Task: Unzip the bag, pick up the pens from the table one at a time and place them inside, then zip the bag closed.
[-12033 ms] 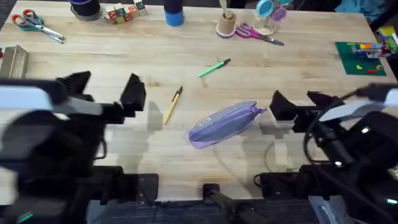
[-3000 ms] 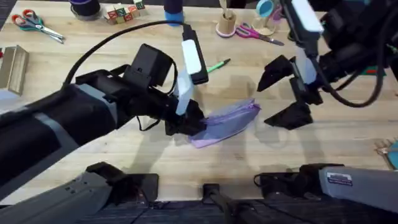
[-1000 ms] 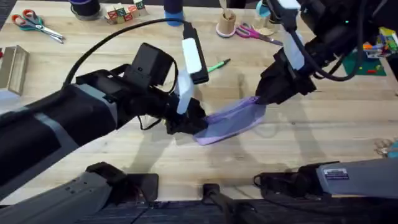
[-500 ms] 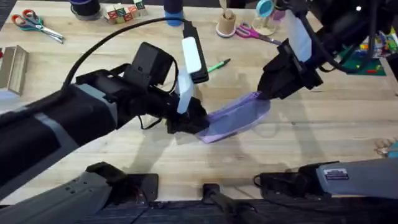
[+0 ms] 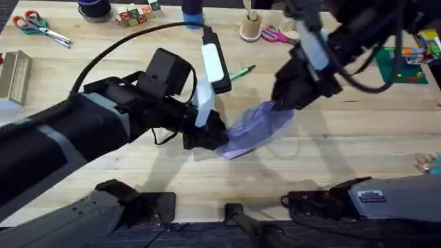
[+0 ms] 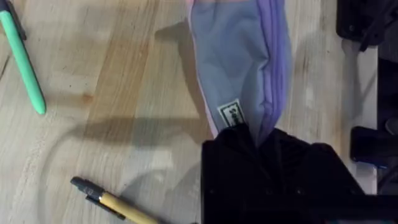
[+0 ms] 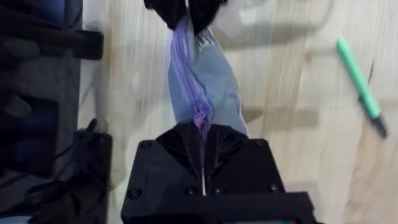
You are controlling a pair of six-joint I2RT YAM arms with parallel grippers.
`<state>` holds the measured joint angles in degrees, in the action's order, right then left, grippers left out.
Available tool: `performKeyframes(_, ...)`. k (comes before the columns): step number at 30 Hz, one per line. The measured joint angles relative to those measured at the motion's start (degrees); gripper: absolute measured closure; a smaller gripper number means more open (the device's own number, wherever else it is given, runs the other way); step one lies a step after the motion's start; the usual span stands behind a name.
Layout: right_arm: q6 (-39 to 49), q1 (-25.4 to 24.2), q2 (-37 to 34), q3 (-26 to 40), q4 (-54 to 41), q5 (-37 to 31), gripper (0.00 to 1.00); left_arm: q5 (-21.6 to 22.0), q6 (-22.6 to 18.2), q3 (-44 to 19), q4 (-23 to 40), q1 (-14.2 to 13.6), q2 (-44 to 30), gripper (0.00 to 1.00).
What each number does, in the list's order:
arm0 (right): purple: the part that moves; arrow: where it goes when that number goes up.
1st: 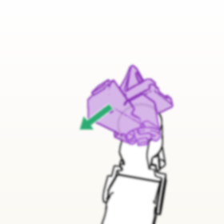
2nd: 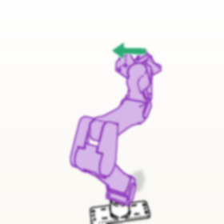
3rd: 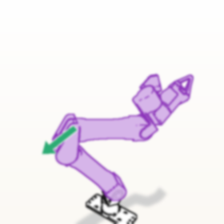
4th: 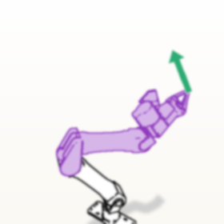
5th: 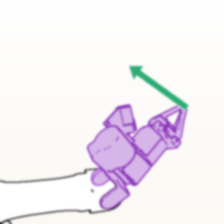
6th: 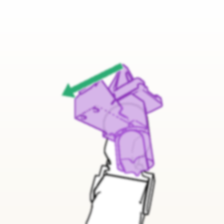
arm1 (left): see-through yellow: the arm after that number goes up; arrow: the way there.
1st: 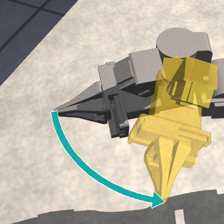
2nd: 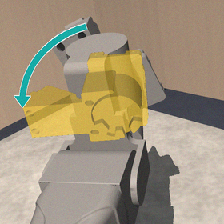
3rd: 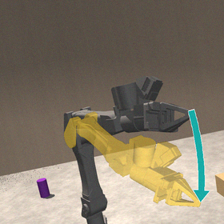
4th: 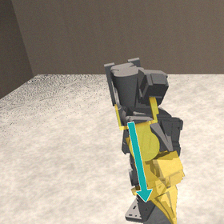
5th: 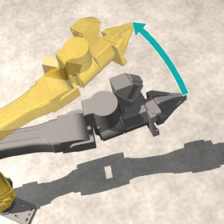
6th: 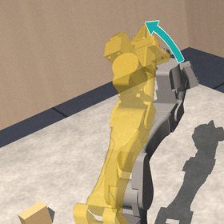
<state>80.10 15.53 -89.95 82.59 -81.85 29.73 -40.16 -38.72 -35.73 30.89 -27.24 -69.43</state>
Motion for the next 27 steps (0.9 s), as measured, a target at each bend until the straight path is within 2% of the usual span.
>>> performKeyframes(6,-1.9,8.1,0.2,0.5,4.9,-0.6,0.971,1.1,0.0,0.0,0.8,0.1,0.0,0.959)
performKeyframes(12,-4.4,12.5,0.9,0.8,5.5,-1.0,0.971,1.2,0.0,0.1,1.1,0.1,0.0,0.959)
performKeyframes(27,-8.1,18.2,1.3,0.9,4.8,-1.0,0.971,0.7,0.0,0.1,1.8,0.1,0.0,0.959)
